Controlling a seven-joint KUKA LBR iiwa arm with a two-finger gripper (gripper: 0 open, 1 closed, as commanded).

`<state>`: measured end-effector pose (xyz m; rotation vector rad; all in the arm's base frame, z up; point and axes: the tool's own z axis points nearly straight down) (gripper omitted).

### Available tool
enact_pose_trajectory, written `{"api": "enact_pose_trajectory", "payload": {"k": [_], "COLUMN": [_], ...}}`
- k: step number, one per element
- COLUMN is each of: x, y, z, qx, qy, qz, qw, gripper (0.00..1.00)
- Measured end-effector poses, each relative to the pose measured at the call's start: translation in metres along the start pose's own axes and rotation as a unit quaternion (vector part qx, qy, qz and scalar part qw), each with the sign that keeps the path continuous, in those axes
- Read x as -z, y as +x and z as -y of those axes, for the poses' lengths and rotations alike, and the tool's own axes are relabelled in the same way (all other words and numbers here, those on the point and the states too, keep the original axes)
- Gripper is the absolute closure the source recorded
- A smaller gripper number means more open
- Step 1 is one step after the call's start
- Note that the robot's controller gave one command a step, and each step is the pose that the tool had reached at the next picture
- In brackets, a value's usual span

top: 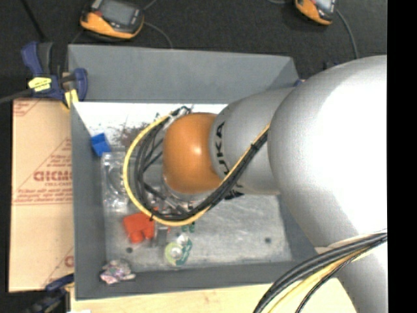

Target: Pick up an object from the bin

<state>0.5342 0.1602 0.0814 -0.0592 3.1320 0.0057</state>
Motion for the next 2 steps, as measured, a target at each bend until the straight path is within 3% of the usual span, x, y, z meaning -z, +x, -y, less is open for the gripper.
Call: {"api": "enact_pose_trajectory", "payload": {"k": [1, 2], "x": [0.114, 0.245], "y": [0.002, 0.035], "z": [-0.053, -0.05], "qx": [0.017, 0.084], "qy": [-0.001, 0.0], "qz": [0.0008, 0.001], "qw": [0.9999, 0.9965], "gripper": [1.0, 1.0]}}
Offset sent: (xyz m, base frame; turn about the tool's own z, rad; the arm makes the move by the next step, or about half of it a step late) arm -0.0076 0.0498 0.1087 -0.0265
